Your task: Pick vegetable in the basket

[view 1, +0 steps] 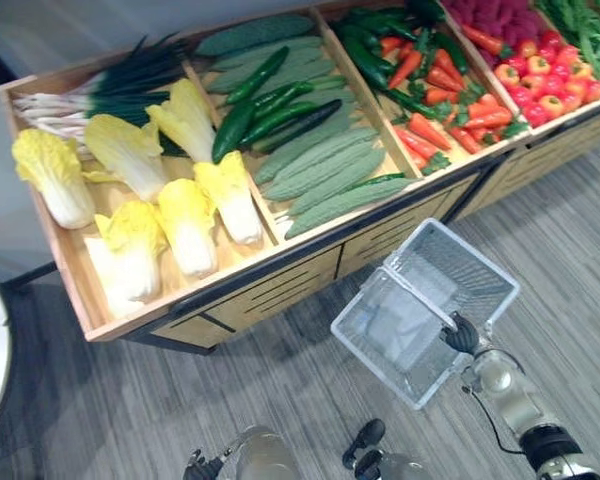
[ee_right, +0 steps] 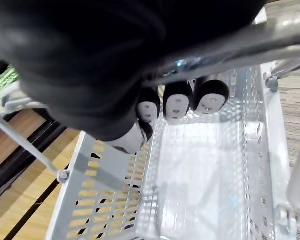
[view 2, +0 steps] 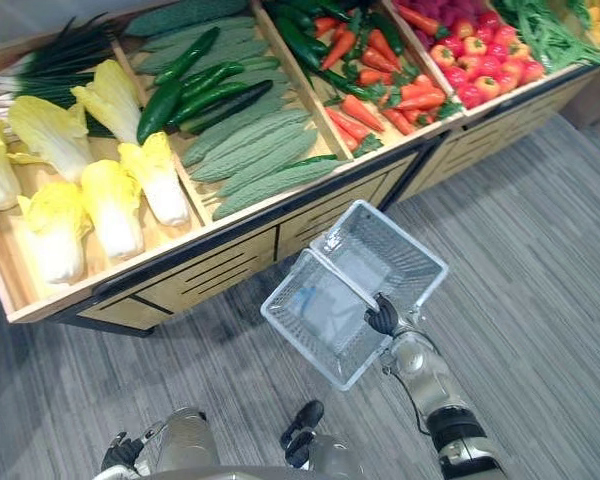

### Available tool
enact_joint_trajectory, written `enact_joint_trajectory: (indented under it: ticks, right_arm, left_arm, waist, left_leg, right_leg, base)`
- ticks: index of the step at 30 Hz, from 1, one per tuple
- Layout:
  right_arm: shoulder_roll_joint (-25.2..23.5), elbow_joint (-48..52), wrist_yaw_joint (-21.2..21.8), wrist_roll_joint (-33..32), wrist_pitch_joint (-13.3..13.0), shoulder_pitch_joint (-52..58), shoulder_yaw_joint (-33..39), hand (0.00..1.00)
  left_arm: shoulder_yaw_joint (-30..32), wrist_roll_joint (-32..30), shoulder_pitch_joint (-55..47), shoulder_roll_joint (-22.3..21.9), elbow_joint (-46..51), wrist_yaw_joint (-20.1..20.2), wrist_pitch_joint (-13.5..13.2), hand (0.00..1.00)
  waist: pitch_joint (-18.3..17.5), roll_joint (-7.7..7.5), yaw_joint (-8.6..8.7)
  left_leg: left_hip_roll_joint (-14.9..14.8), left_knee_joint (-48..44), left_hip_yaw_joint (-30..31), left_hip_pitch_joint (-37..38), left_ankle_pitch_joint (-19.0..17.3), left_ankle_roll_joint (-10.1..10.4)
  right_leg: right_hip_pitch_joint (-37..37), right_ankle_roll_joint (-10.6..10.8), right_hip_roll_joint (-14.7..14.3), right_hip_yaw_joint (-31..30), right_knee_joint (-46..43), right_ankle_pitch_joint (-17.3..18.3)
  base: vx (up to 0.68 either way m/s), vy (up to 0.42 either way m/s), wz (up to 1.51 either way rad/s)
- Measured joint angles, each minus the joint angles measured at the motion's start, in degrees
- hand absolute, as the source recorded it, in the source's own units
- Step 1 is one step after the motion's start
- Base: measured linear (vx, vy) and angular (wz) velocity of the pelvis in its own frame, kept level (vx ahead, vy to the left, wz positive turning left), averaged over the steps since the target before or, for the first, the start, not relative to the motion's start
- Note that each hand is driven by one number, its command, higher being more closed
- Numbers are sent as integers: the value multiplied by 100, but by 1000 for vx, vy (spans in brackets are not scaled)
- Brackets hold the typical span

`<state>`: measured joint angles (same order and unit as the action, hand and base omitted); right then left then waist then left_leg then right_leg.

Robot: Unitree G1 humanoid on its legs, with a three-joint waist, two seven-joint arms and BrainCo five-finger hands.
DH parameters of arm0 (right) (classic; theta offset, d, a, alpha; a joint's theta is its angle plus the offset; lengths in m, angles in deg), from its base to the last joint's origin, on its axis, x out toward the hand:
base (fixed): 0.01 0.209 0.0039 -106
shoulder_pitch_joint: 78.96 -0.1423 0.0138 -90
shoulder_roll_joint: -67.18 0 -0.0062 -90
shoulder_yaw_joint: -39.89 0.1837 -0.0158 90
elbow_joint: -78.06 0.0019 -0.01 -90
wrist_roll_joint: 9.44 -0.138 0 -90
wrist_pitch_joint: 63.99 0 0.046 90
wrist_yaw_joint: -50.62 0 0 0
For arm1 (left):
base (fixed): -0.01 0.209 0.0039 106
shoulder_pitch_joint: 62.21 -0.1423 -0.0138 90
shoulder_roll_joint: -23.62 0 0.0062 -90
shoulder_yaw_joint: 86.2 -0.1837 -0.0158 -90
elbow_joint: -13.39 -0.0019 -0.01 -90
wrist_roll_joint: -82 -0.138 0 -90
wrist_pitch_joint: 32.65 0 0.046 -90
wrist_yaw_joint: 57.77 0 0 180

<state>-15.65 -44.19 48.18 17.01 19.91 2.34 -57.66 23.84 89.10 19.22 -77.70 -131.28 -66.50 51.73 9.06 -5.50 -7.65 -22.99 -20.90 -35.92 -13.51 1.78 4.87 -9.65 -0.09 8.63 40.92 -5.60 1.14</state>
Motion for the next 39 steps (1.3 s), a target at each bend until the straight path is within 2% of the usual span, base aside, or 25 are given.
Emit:
enact_joint_trajectory:
  ticks: [2, 3, 7, 8, 9, 10, 11, 12, 13, 14, 20, 23, 26, 29, 31, 33, 35, 39]
  right_arm:
    - [19, 8, -3, -8, 12, 2, 150, 100]
    - [9, -16, -2, -8, 48, 5, 233, 100]
    - [-194, -16, 0, -9, 62, 310, 327, 100]
    - [-226, -18, 0, -24, 46, 399, 326, 100]
    - [-262, -27, 7, -44, 6, 435, 320, 100]
    - [-359, -33, 22, -57, -49, 373, 311, 100]
    - [-431, -10, 24, -59, -54, 349, 308, 100]
    - [-467, -13, 29, -73, -68, 420, 297, 100]
    - [-471, -23, 22, -117, -65, 509, 324, 100]
    - [-623, -279, 42, -285, 64, 507, 477, 100]
    - [-635, -373, 42, -291, 19, 517, 502, 100]
    - [-879, -987, 30, -509, -36, 493, 884, 100]
    - [-975, -1573, 9, -823, -39, 580, 1449, 100]
    - [-976, -2253, -43, -1046, -4, 664, 2375, 100]
    - [-960, -2497, -130, -1185, 51, 708, 2787, 100]
    - [-902, -2570, -217, -1218, 78, 802, 2946, 100]
    - [-808, -2729, -236, -1292, 100, 799, 3022, 100]
    - [-786, -2731, -329, -1289, 130, 869, 3303, 100]
  left_arm:
    - [12, -69, 9, 14, 1, -14, 1, 0]
    - [22, -81, 28, 2, -23, -25, 25, 0]
    - [-12, -129, 52, -6, -73, -25, 78, 0]
    - [-59, -143, 65, -28, -80, -26, 76, 0]
    - [-134, -192, 196, -110, -129, -21, 75, 0]
    - [-131, -231, 294, -84, -158, -39, 76, 0]
    - [-124, -274, 340, -28, -203, -37, 79, 0]
    - [-100, -345, 525, 29, -245, -26, 79, 0]
    - [-109, -355, 585, 42, -245, -4, 69, 0]
    - [-161, -514, 589, -4, -435, 24, 1, 0]
    - [-164, -512, 581, -3, -437, 24, 1, 0]
    - [-175, -505, 488, -4, -436, 24, 1, 0]
    - [-198, -498, 389, -18, -450, 24, 0, 0]
    - [-167, -493, 346, -9, -464, 1, -1, 0]
    - [-163, -491, 319, -11, -462, -11, -8, 0]
    - [-159, -491, 293, -22, -454, -13, -12, 0]
    - [-105, -490, 235, -54, -449, -21, -12, 0]
    - [-33, -459, 211, -168, -237, -239, -14, 0]
  waist:
    - [-4, 0, 113]
    - [-8, 6, 114]
    - [-32, 9, 146]
    - [-64, 55, 163]
    - [-35, 234, 217]
    - [-32, 290, 221]
    - [-48, 269, 225]
    - [-74, 75, 292]
    - [-70, 18, 341]
    - [-118, 158, 267]
    - [-119, 160, 281]
    - [-121, 180, 296]
    - [-149, 313, 315]
    - [-244, 528, 440]
    - [-297, 617, 454]
    - [-355, 705, 468]
    - [-408, 791, 555]
    - [-430, 823, 599]
  left_leg:
    - [187, 758, -818, 209, 34, 11]
    - [341, 1209, -1047, 279, 72, 0]
    - [706, 1931, -1046, 590, 345, -98]
    - [762, 2071, -1032, 657, 445, -221]
    - [699, 2107, -948, 658, 529, -333]
    - [517, 2121, -748, 654, 531, -333]
    - [477, 2123, -690, 639, 531, -332]
    - [649, 2059, -611, 643, 514, -306]
    - [725, 1974, -522, 672, 445, -213]
    - [1025, 2591, -438, 560, 528, -143]
    - [1046, 2589, -444, 593, 528, -143]
    - [1096, 2590, -417, 851, 528, -143]
    - [1178, 2597, -230, 1092, 499, -102]
    - [1304, 2624, 43, 1245, 484, -82]
    - [1341, 2624, 176, 1364, 465, -57]
    - [1334, 2625, 410, 1407, 407, 20]
    - [1306, 2627, 760, 1402, 309, 106]
    - [1297, 2629, 954, 1368, 184, 148]
  right_leg:
    - [-2, 1, 15, 353, 58, -1]
    - [3, 1, 15, 557, 69, -1]
    - [456, 67, 172, 1127, -41, -45]
    - [481, 66, 317, 1300, -372, -42]
    - [288, 205, 465, 1444, -1009, 130]
    - [128, 421, 117, 1380, -363, 253]
    - [62, 365, -118, 1301, 383, 104]
    - [-47, 40, -160, 1189, 1220, -866]
    - [-17, -173, -38, 1304, 1183, -1075]
    - [-14, 178, 507, 1393, -266, -90]
    - [2, 178, 503, 1369, -255, -91]
    - [243, 211, 487, 1308, -183, -113]
    - [464, 291, 494, 1212, -107, -169]
    - [629, 355, 563, 1089, -48, -246]
    - [715, 395, 582, 959, -20, -273]
    - [721, 387, 563, 878, -7, -297]
    - [689, 347, 493, 829, 85, -375]
    - [687, 411, 395, 655, 259, -409]
  base:
    - [104, 139, 103]
    - [70, 189, 83]
    - [89, 193, 80]
    - [124, 117, 72]
    - [119, 51, 53]
    - [62, -55, 24]
    - [53, -269, 28]
    - [56, -268, 54]
    - [57, -215, 57]
    - [22, -37, 27]
    - [0, 0, -1]
    - [11, -46, -5]
    - [20, -75, -5]
    - [14, -46, 7]
    - [-10, -54, -7]
    - [-15, -71, -11]
    - [-27, -87, -13]
    - [-79, -54, -3]
